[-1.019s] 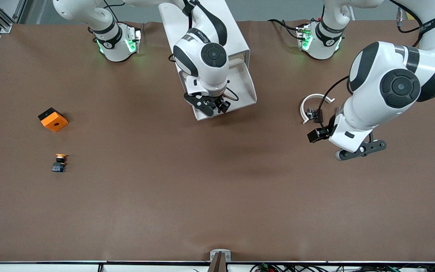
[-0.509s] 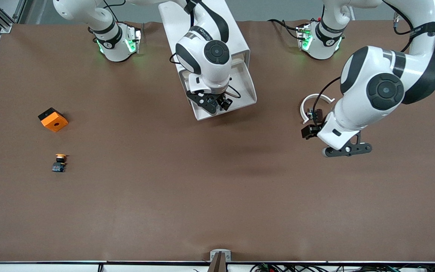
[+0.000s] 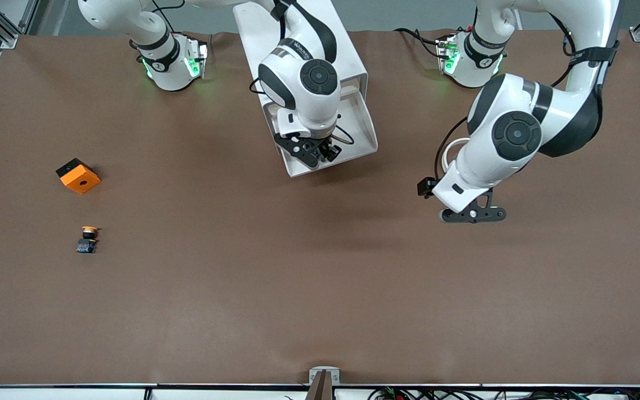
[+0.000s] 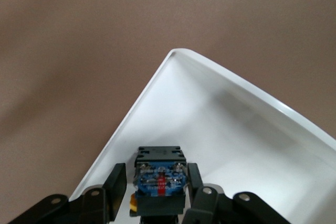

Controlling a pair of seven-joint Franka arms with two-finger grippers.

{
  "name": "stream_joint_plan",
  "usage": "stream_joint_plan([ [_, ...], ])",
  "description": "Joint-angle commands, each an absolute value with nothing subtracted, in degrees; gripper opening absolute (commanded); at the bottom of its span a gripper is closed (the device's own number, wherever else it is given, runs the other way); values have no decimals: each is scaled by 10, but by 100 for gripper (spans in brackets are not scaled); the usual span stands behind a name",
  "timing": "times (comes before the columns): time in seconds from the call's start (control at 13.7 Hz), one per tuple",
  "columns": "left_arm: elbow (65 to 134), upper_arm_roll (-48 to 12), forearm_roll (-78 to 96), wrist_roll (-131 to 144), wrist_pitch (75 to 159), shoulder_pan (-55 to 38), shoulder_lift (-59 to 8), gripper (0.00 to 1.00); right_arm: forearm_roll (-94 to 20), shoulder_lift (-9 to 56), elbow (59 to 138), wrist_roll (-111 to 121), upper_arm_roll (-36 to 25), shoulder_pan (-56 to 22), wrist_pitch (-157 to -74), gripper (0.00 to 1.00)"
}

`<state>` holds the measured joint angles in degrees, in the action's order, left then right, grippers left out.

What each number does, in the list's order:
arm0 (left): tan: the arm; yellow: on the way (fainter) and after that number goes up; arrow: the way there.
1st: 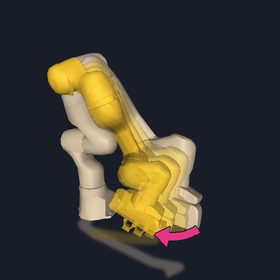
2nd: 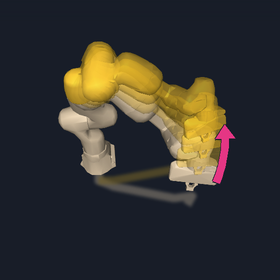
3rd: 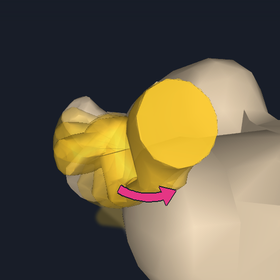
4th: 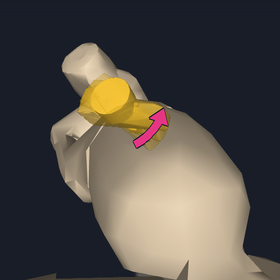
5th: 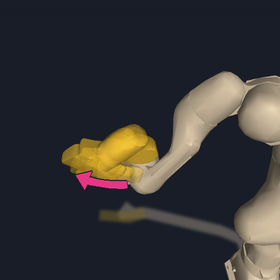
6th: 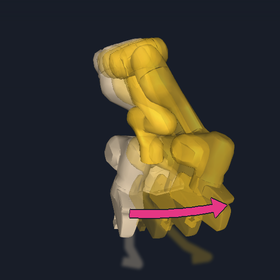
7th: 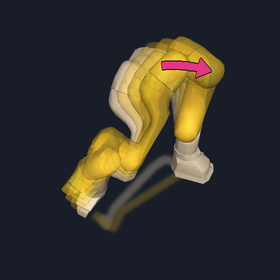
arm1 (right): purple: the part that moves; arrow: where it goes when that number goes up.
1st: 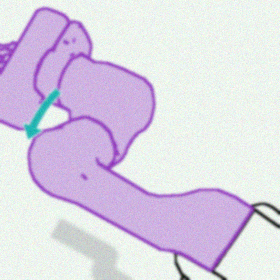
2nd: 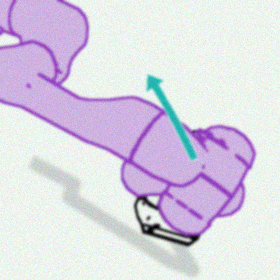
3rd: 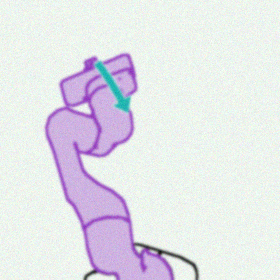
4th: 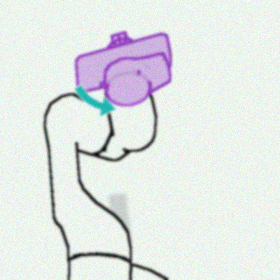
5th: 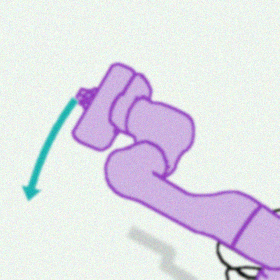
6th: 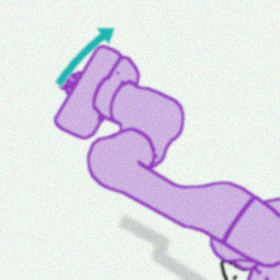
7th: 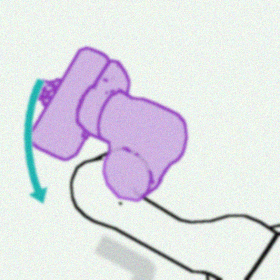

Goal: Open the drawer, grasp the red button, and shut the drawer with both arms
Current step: 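Lift the red button out of the drawer with the right gripper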

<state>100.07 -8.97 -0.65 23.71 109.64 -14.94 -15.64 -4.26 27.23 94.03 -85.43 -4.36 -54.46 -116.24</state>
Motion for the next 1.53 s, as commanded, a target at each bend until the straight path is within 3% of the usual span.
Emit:
stream_joint_plan([
  [0.0,1011,-98,-10,228,1107,-147,-152,100,-36,263,947,-866,-48,-552,-1159,49],
  [0.22,1011,-104,-10,228,1107,-147,-155,100,-36,263,947,-866,-48,-552,-1159,29],
  [0.36,1012,-105,-10,228,1107,-147,-154,100,-36,263,947,-867,-48,-552,-1159,0],
  [0.66,1016,-115,-10,228,1107,-145,-153,100,-43,251,931,-861,-51,-539,-1152,0],
  [0.87,1025,-116,-10,228,1107,-148,-153,100,-77,244,848,-790,-50,-477,-1033,0],
  [1.16,1036,-139,-10,228,1124,-148,-158,100,-91,206,823,-576,-52,-355,-945,0],
  [1.46,1035,-163,-10,242,1180,-151,-198,100,-59,194,843,-348,-53,-239,-936,0],
])
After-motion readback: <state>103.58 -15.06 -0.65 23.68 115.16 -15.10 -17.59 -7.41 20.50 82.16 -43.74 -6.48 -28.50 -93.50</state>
